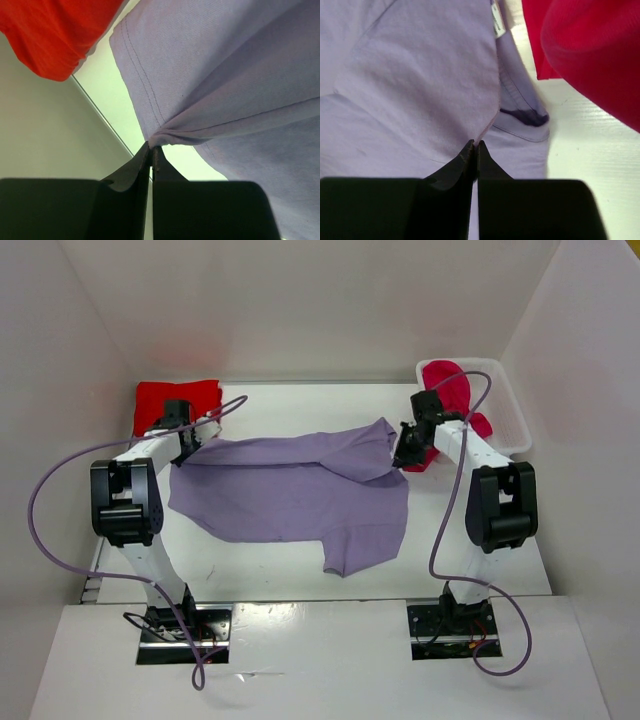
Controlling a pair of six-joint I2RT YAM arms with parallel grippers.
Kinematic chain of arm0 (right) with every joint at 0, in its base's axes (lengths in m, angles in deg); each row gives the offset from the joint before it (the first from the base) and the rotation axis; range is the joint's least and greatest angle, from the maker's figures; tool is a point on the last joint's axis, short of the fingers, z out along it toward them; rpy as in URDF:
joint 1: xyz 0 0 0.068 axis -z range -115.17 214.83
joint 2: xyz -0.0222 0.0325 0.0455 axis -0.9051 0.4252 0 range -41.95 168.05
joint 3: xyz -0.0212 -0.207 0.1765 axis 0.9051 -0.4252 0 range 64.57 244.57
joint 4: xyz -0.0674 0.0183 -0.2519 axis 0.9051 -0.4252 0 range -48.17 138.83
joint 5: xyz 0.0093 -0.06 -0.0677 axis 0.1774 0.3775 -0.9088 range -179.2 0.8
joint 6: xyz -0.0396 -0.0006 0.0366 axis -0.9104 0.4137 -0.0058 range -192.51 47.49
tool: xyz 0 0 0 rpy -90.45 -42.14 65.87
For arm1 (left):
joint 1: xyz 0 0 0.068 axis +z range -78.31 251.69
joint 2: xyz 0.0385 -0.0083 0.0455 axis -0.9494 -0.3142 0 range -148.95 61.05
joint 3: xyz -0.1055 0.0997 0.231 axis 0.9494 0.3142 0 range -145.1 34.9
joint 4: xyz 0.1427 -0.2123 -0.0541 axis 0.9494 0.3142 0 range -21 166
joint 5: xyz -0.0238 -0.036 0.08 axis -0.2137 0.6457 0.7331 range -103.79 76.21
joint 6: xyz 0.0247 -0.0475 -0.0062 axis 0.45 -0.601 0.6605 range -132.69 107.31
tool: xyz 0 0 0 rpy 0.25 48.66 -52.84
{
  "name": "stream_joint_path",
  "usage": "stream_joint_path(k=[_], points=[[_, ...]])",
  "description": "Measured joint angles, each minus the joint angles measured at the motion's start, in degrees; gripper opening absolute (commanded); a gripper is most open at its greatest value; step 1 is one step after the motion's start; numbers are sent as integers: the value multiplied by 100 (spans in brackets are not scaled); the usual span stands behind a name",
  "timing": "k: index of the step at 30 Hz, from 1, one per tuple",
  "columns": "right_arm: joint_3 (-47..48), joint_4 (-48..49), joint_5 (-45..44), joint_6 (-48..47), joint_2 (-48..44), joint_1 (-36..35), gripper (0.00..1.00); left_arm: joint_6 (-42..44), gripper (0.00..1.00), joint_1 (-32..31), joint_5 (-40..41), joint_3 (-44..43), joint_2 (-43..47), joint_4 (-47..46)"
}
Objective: Fold and stack the t-shirts
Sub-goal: Fold the flattened tshirt in 1/3 of the way
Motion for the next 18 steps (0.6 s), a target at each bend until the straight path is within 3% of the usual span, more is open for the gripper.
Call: stream_joint_path(k=[1,2,3,5,9,14,18], points=[[-17,-2,-17,13,-2,0,15,-2,12,0,20,0,0,2],[-35,-20,-52,28,-2,0,30,7,20,0,35,0,0,2],[-74,-22,-83,35,-2,0,38,11,32,-2,59,0,0,2],[-186,-101,-168,17,-17,2,44,-11,53,9,118,0,0,31],[-487,-304,-299,-20,-199,0,49,-26,71,98,74,0,140,326],[-439,-527,-466,-24,-675,-57,49,-267,77,514,-540,-402,553,1038],[756,-599,-608,-83,-210,-223,56,-634,77,883,-872,-1244,461,1137]])
